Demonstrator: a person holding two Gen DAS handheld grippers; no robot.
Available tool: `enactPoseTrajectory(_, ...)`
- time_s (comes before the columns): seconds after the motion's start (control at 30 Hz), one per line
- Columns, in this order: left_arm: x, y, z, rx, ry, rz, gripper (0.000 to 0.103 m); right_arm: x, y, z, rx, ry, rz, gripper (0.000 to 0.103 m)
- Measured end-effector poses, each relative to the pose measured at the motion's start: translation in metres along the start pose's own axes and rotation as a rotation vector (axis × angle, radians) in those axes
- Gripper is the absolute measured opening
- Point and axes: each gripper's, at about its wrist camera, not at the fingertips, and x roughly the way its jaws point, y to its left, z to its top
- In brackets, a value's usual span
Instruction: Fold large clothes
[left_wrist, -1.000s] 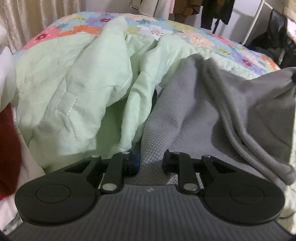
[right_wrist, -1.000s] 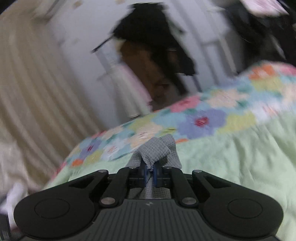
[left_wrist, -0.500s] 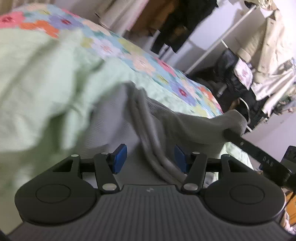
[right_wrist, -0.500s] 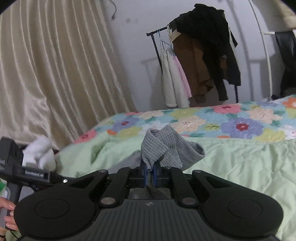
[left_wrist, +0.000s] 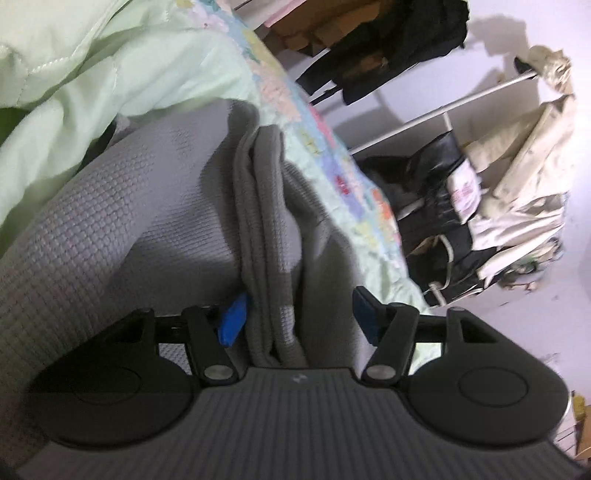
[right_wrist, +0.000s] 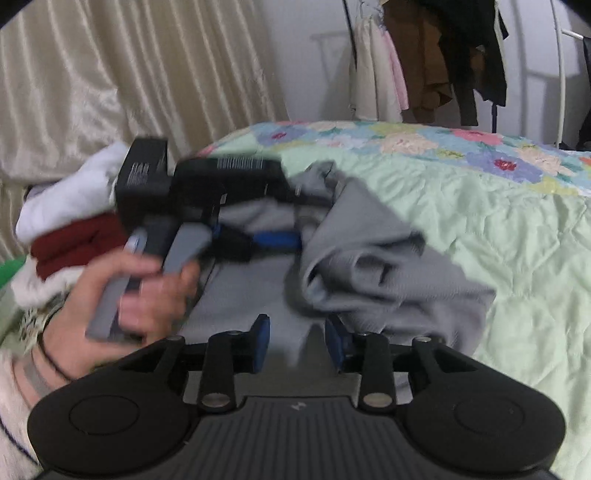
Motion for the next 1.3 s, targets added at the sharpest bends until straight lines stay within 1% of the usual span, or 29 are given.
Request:
enactPoseTrajectory(0.1, 0.002, -0.002, -0.002, -0.016, -0.023, -0.06, 0.071, 0.005, -0.002, 0.0, 0.072, -0.008, 0.095, 0.036)
enactPoseTrajectory(0.17, 0.0, -0.001, -0.003, -0.028, -0.041, -0.1, 0.072, 0.018, -0.008, 0.003, 0.142, -0.024, 0.115, 0.04)
enactPoseTrajectory(0.23, -0.005, 0.0, -0.004, -0.035, -0.082, -0.129, 0.072, 0.029, -0.019, 0.004, 0.189, -0.029, 0.075, 0.04)
enactPoseTrajectory(0.27, -0.008, -0.001, -0.003, -0.034, -0.099, -0.131, 0.072, 0.035, -0.035, 0.007, 0.229, -0.041, -0.009, 0.04)
enactPoseTrajectory(0.3, -0.011, -0.002, -0.001, -0.029, -0.114, -0.126, 0.073, 0.038, -0.039, 0.006, 0.231, -0.047, -0.037, 0.04)
enactPoseTrajectory(0.33, -0.014, -0.003, 0.001, -0.024, -0.128, -0.121, 0.076, 0.039, -0.051, 0.01, 0.198, -0.066, -0.211, 0.035)
enactPoseTrajectory(0.37, -0.016, -0.004, 0.004, -0.019, -0.131, -0.107, 0.08, 0.037, -0.054, 0.011, 0.145, -0.092, -0.328, 0.034)
enactPoseTrajectory(0.4, -0.017, -0.005, 0.006, -0.01, -0.123, -0.09, 0.081, 0.037, -0.054, 0.011, 0.122, -0.103, -0.36, 0.034)
enactPoseTrajectory(0.47, -0.014, -0.007, 0.009, 0.014, -0.085, -0.047, 0.086, 0.038, -0.056, 0.013, -0.014, -0.153, -0.606, 0.037)
enactPoseTrajectory(0.5, -0.011, -0.01, 0.011, 0.033, -0.056, -0.014, 0.086, 0.039, -0.06, 0.013, -0.021, -0.155, -0.645, 0.04)
enactPoseTrajectory(0.53, -0.009, -0.011, 0.012, 0.048, -0.036, 0.013, 0.087, 0.038, -0.073, 0.014, 0.025, -0.145, -0.65, 0.044)
enactPoseTrajectory(0.57, -0.006, -0.013, 0.012, 0.066, -0.019, 0.047, 0.087, 0.034, -0.088, 0.016, 0.12, -0.124, -0.593, 0.043)
enactPoseTrajectory(0.63, -0.002, -0.015, 0.009, 0.099, -0.002, 0.107, 0.087, 0.023, -0.101, 0.015, 0.227, -0.131, -0.5, 0.044)
enactPoseTrajectory(0.67, 0.001, -0.016, 0.008, 0.105, 0.004, 0.129, 0.088, 0.014, -0.1, 0.016, 0.256, -0.149, -0.488, 0.046)
enactPoseTrajectory(0.73, 0.006, -0.016, 0.006, 0.097, 0.014, 0.165, 0.088, 0.0, -0.091, 0.018, 0.234, -0.203, -0.478, 0.052)
enactPoseTrajectory(0.77, 0.007, -0.016, 0.006, 0.099, 0.014, 0.175, 0.088, -0.004, -0.085, 0.022, 0.204, -0.223, -0.438, 0.055)
enactPoseTrajectory(0.8, 0.008, -0.017, 0.005, 0.108, 0.01, 0.183, 0.088, -0.002, -0.08, 0.029, 0.171, -0.208, -0.367, 0.055)
enactPoseTrajectory(0.83, 0.007, -0.016, 0.004, 0.113, 0.006, 0.185, 0.088, 0.0, -0.08, 0.03, 0.162, -0.198, -0.333, 0.056)
enactPoseTrajectory(0.93, 0.002, -0.011, 0.003, 0.107, -0.015, 0.181, 0.088, 0.022, -0.075, 0.039, 0.129, -0.121, -0.144, 0.057)
enactPoseTrajectory(0.97, 0.0, -0.009, 0.003, 0.102, -0.023, 0.182, 0.088, 0.037, -0.078, 0.042, 0.123, -0.089, -0.115, 0.057)
enactPoseTrajectory(1.0, -0.001, -0.007, 0.003, 0.098, -0.029, 0.186, 0.088, 0.045, -0.083, 0.044, 0.122, -0.072, -0.119, 0.056)
enactPoseTrajectory(1.03, -0.002, -0.006, 0.004, 0.095, -0.034, 0.191, 0.088, 0.059, -0.094, 0.046, 0.131, -0.054, -0.161, 0.054)
enactPoseTrajectory(1.07, -0.004, -0.006, 0.005, 0.09, -0.043, 0.196, 0.088, 0.072, -0.112, 0.049, 0.144, -0.05, -0.288, 0.055)
enactPoseTrajectory(1.1, -0.006, -0.006, 0.006, 0.081, -0.056, 0.197, 0.088, 0.076, -0.12, 0.051, 0.147, -0.058, -0.34, 0.058)
enactPoseTrajectory(1.13, -0.008, -0.006, 0.006, 0.075, -0.065, 0.198, 0.088, 0.077, -0.127, 0.052, 0.152, -0.069, -0.382, 0.057)
enactPoseTrajectory(1.2, -0.012, -0.009, 0.007, 0.084, -0.078, 0.214, 0.088, 0.056, -0.146, 0.058, 0.243, -0.083, -0.486, 0.057)
enactPoseTrajectory(1.23, -0.012, -0.011, 0.008, 0.092, -0.078, 0.222, 0.088, 0.051, -0.15, 0.058, 0.258, -0.092, -0.47, 0.057)
enactPoseTrajectory(1.27, -0.013, -0.013, 0.008, 0.107, -0.079, 0.231, 0.088, 0.037, -0.157, 0.059, 0.288, -0.126, -0.405, 0.059)
enactPoseTrajectory(1.3, -0.013, -0.016, 0.008, 0.125, -0.079, 0.241, 0.089, 0.033, -0.162, 0.06, 0.297, -0.143, -0.372, 0.061)
